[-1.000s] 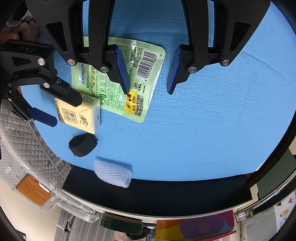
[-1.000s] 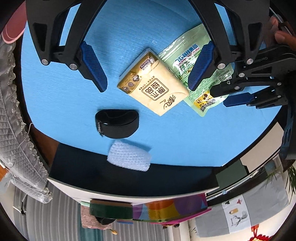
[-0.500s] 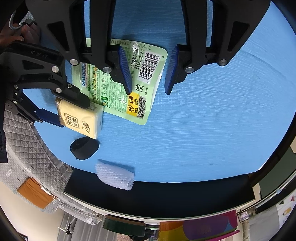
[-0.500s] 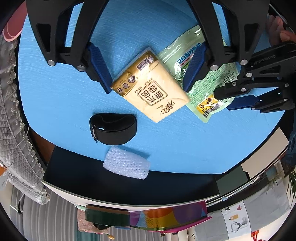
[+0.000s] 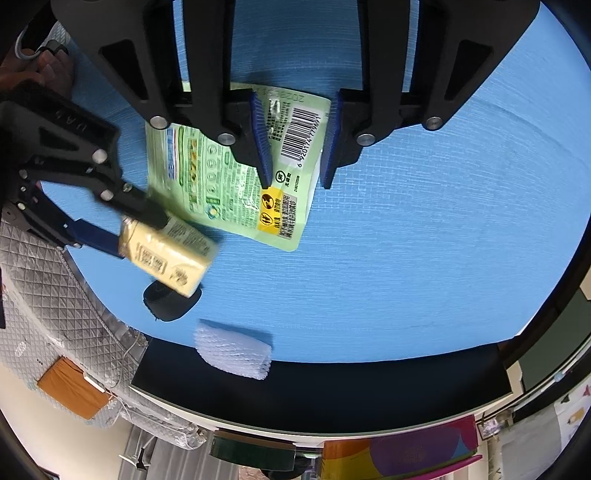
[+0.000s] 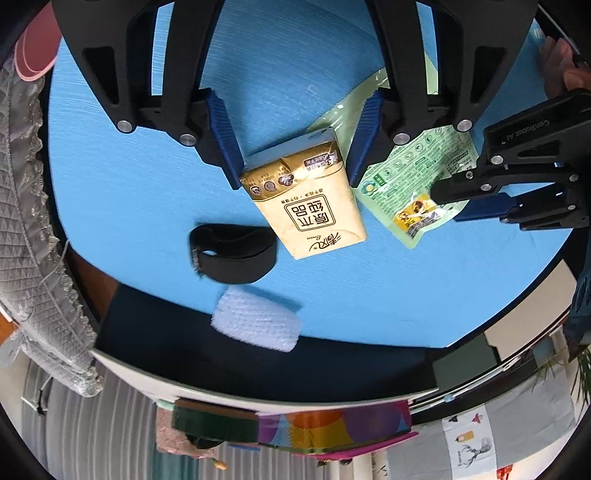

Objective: Collect trash
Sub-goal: 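Grasp the green snack wrapper with the left tool while the right tool grasps the cream tissue pack, then lift and carry the green wrapper and tissue pack over the pink bin with both tools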

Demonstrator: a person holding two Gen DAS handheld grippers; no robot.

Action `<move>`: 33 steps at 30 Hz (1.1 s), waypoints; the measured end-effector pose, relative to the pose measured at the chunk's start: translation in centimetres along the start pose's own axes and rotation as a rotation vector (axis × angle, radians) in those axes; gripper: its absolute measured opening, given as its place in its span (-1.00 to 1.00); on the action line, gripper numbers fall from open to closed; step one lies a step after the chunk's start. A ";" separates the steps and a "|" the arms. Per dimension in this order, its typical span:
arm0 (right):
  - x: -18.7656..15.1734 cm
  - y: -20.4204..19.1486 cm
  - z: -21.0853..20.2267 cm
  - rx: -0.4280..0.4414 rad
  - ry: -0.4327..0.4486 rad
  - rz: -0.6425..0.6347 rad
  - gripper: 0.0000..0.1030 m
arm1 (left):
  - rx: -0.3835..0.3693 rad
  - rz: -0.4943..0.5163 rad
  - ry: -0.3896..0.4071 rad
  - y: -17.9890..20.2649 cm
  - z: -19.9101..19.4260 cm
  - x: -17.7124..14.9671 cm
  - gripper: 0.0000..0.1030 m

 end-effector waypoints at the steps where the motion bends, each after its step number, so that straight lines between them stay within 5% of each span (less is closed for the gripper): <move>1: 0.1 0.4 -0.3 -0.002 0.007 0.015 0.09 | -0.001 0.001 0.000 0.0 0.0 0.0 -0.56; 11: -1.1 3.2 -2.8 -0.034 0.024 0.120 0.09 | -0.008 0.016 0.039 0.5 -1.3 0.4 -0.84; 33: -6.8 5.6 -16.1 -0.194 0.133 0.215 0.09 | -0.029 0.068 0.212 3.7 -8.9 -0.4 -0.99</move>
Point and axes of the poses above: each gripper's, at about its wrist camera, not at the fingertips, and z roughly the way its jaws point, y to its right, x to its top, the point moved 8 cm from there along z, roughly the way its jaws point, and after that the axes turned 15 degrees about -y, right-handed, at the moved point
